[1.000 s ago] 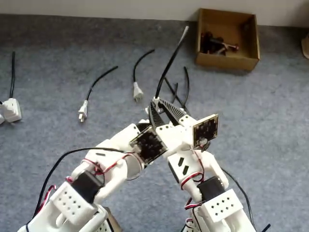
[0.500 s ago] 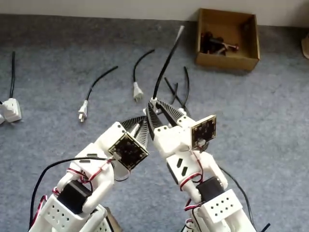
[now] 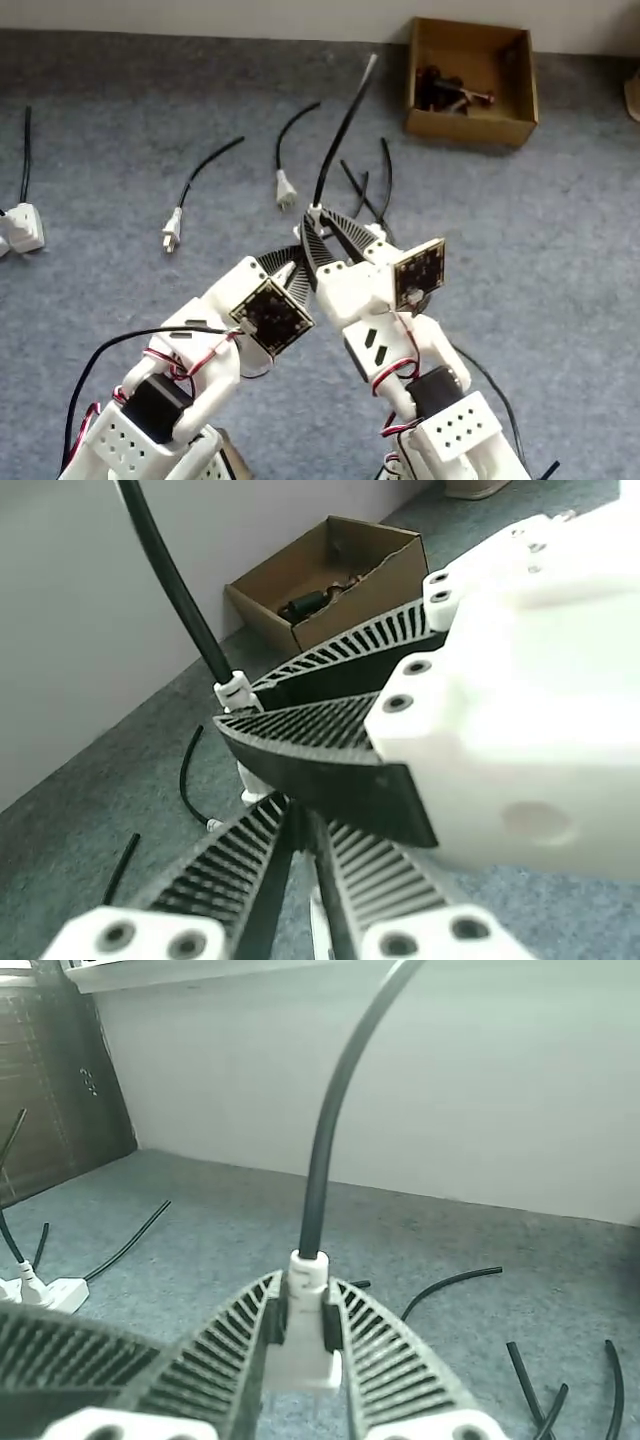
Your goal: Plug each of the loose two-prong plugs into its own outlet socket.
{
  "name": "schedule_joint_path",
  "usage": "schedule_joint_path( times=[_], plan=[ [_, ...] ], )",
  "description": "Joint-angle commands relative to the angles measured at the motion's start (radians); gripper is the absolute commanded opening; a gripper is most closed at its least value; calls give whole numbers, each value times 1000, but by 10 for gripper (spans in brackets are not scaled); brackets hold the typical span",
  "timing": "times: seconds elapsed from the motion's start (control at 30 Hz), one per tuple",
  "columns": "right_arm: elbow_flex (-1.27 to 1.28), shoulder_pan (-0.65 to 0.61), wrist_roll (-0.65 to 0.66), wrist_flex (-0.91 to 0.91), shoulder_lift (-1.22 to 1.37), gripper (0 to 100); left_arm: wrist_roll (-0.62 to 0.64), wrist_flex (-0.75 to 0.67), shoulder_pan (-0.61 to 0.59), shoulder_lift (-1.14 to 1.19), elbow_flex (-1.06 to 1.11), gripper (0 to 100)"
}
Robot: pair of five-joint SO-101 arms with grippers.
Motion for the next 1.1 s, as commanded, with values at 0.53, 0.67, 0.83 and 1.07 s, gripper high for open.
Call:
schedule_joint_path(
  times=[0.53,0.67,0.83,1.07],
  plan=[
    [-71,-36,9,-16,-21,5,-5,-83,21,16,42,6],
    [-74,-51,9,-15,-21,5,-5,-103,19,16,42,6],
    [-76,-53,9,-13,-22,5,-5,-104,16,16,41,6],
    [-119,-93,8,91,-61,5,-3,-161,-73,16,41,6]
  ],
)
